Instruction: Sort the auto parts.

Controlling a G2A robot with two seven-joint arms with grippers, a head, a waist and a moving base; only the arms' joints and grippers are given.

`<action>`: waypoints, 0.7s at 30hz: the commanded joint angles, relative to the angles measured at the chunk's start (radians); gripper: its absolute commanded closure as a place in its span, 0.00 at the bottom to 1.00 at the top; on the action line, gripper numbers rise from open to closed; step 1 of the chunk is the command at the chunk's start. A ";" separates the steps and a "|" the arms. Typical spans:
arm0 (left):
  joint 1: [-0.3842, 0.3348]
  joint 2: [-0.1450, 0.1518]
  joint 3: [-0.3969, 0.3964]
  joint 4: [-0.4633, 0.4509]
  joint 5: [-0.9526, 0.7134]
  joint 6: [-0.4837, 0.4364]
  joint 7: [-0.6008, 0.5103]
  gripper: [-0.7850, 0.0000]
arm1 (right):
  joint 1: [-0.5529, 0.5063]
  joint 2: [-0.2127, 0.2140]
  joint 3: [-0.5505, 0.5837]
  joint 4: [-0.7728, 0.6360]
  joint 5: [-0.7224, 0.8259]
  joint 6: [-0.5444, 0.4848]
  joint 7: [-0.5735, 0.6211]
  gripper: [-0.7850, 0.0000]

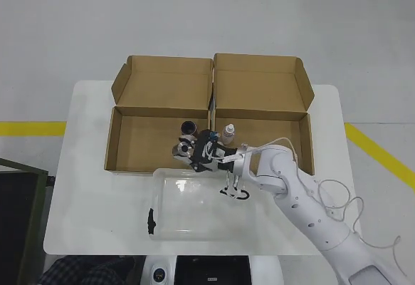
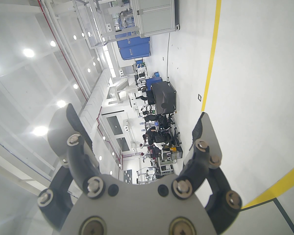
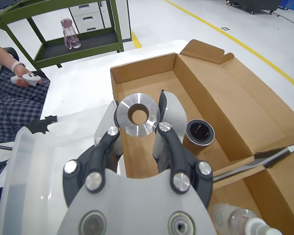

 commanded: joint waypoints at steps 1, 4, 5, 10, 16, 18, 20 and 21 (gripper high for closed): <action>0.000 0.000 0.000 0.000 0.000 0.000 0.000 0.00 | 0.022 -0.004 -0.011 0.021 -0.018 0.001 0.005 1.00; 0.000 0.000 0.000 0.000 0.000 0.000 0.000 0.00 | 0.058 -0.012 -0.027 0.053 -0.036 0.003 0.013 1.00; 0.000 0.000 0.000 0.000 0.000 0.000 0.000 0.00 | 0.071 -0.014 -0.032 0.061 -0.049 0.001 0.021 1.00; 0.000 0.000 0.000 0.000 0.000 0.000 0.000 0.00 | 0.126 -0.025 -0.062 0.101 -0.097 -0.014 0.064 1.00; 0.000 0.000 0.000 0.000 0.000 0.000 0.000 0.00 | 0.171 -0.039 -0.105 0.147 -0.146 -0.028 0.102 1.00; 0.000 0.000 0.000 0.000 0.000 0.000 0.000 0.00 | 0.183 -0.044 -0.118 0.161 -0.157 -0.037 0.114 1.00; 0.000 0.000 0.000 0.000 0.000 0.000 0.000 0.00 | 0.193 -0.048 -0.129 0.173 -0.162 -0.046 0.124 1.00; 0.000 0.000 0.000 0.000 0.000 0.000 0.000 0.00 | 0.198 -0.050 -0.135 0.180 -0.165 -0.052 0.129 1.00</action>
